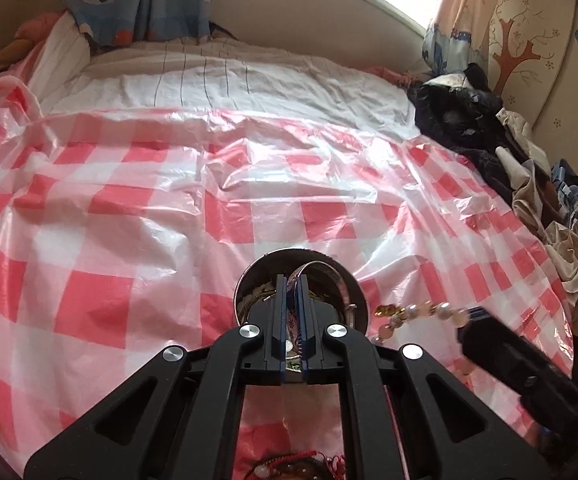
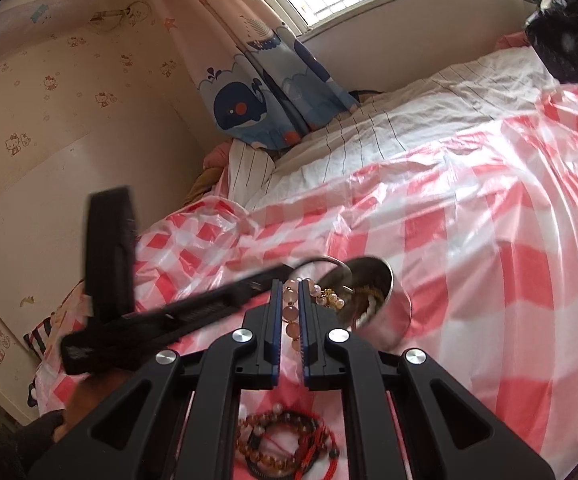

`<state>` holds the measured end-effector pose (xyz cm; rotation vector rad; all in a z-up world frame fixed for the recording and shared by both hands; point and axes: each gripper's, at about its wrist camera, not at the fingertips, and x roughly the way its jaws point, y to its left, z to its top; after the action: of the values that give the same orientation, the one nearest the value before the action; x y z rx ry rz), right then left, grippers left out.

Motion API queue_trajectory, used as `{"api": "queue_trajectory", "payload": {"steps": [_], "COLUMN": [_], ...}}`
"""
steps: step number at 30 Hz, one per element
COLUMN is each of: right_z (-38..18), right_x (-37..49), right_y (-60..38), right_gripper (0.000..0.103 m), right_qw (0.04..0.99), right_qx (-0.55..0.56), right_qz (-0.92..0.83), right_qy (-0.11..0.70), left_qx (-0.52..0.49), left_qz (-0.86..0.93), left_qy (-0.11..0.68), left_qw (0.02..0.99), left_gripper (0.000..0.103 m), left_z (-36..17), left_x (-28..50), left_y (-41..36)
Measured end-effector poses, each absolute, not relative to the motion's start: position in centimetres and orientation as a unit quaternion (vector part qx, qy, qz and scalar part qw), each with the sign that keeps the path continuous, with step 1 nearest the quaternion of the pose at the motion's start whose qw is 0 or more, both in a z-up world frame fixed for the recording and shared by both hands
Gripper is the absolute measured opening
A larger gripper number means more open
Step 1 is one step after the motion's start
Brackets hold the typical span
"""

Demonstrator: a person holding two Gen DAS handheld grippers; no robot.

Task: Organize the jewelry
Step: 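Open the left tool over the tin while the right tool releases its bracelet, then lower the left tool and grasp the amber bead bracelet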

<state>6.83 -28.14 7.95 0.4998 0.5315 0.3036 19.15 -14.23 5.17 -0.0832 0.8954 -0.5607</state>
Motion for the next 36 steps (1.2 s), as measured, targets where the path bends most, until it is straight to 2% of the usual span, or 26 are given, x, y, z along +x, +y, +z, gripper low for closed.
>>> {"api": "queue_trajectory", "payload": {"steps": [2,4,6,8,9,16,25,29,36], "right_z": [8.3,8.2,7.6,6.2,5.5,4.1,1.3,0.9,-0.5], "right_x": [8.1,9.2,10.4,11.8,12.1,6.6,-0.4,-0.5,0.5], "right_y": [-28.1,-28.0,-28.0,-27.6,-27.8,-29.0,-26.9,-25.4,-21.4], "right_gripper": [0.008,0.008,0.009,0.014,0.023,0.024,0.026,0.026,0.028], "right_qw": [0.924,0.921,0.915,0.919,0.918,0.906,0.88,0.886,0.895], "right_qx": [0.239,0.245,0.251,0.218,0.21,0.23,0.243,0.196,0.029], "right_qz": [0.15,0.158,0.161,0.118,0.099,0.098,0.126,0.115,0.048], "right_qy": [0.259,0.26,0.27,0.308,0.321,0.341,0.388,0.405,0.442], "left_qx": [-0.046,-0.065,-0.083,-0.098,-0.098,-0.079,-0.022,-0.008,0.014], "left_qz": [-0.263,-0.255,-0.241,-0.231,-0.226,-0.229,-0.241,-0.238,-0.239], "left_qy": [0.446,0.443,0.439,0.443,0.445,0.457,0.484,0.49,0.475], "left_qw": [0.854,0.857,0.862,0.861,0.861,0.856,0.841,0.839,0.847], "left_gripper": [0.008,0.018,0.025,0.025,0.025,0.032,0.035,0.038,0.042], "left_z": [4.1,3.9,4.0,3.9,3.9,4.0,1.7,0.7,0.5], "left_x": [20.1,20.1,20.0,19.9,19.6,14.3,7.6,6.9,6.5], "left_y": [-14.2,-12.8,-11.0,-9.4,-8.8,-6.0,-5.7,-6.0,-6.9]}}
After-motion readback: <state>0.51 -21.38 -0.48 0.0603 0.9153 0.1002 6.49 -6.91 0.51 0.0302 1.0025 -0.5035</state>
